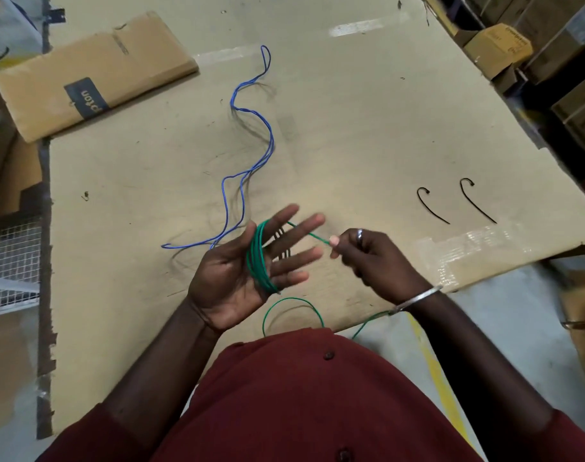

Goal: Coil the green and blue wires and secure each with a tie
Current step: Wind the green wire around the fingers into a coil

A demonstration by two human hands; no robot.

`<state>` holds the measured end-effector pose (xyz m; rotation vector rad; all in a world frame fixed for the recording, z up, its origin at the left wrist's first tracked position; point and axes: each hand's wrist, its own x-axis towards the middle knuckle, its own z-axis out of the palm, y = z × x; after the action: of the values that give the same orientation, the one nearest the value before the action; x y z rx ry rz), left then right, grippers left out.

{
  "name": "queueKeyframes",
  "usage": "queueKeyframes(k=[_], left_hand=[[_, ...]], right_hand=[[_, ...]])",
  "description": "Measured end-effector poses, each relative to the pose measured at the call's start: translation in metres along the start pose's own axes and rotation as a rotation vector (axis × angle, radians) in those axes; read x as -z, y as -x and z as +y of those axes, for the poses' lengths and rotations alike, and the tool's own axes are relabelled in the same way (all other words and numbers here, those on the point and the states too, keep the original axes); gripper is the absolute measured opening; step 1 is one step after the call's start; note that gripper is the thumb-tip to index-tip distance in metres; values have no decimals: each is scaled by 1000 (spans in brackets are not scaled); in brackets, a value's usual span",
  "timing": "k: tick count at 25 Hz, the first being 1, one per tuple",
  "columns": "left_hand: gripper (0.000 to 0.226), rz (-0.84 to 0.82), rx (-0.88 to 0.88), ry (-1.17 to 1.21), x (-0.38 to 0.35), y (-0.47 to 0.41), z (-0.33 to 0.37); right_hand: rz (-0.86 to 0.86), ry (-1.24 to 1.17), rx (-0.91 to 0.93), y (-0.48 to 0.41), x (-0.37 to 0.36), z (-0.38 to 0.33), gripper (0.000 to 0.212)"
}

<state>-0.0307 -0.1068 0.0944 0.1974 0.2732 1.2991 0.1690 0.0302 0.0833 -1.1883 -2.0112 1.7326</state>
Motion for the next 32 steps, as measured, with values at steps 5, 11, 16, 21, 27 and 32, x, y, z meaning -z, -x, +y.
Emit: queueKeyframes(k=[5, 11, 16, 21, 27, 32], left_hand=[[54, 219, -321, -102, 3, -15, 13], [40, 554, -187, -1403, 35, -10, 17], [39, 381, 125, -1213, 31, 4, 10], [45, 221, 149, -594, 7, 18, 11], [51, -140, -12, 120, -11, 13, 11], [49, 13, -311, 34, -20, -10, 20]], right_hand=[[-224, 462, 103, 25, -26, 6, 40], [-341, 269, 160, 51, -31, -34, 52], [-248, -314, 88, 38, 5, -46, 34], [-194, -642, -72, 19, 35, -39, 23], [86, -148, -7, -2, 23, -11, 18], [-98, 389, 134, 23, -22, 5, 19]])
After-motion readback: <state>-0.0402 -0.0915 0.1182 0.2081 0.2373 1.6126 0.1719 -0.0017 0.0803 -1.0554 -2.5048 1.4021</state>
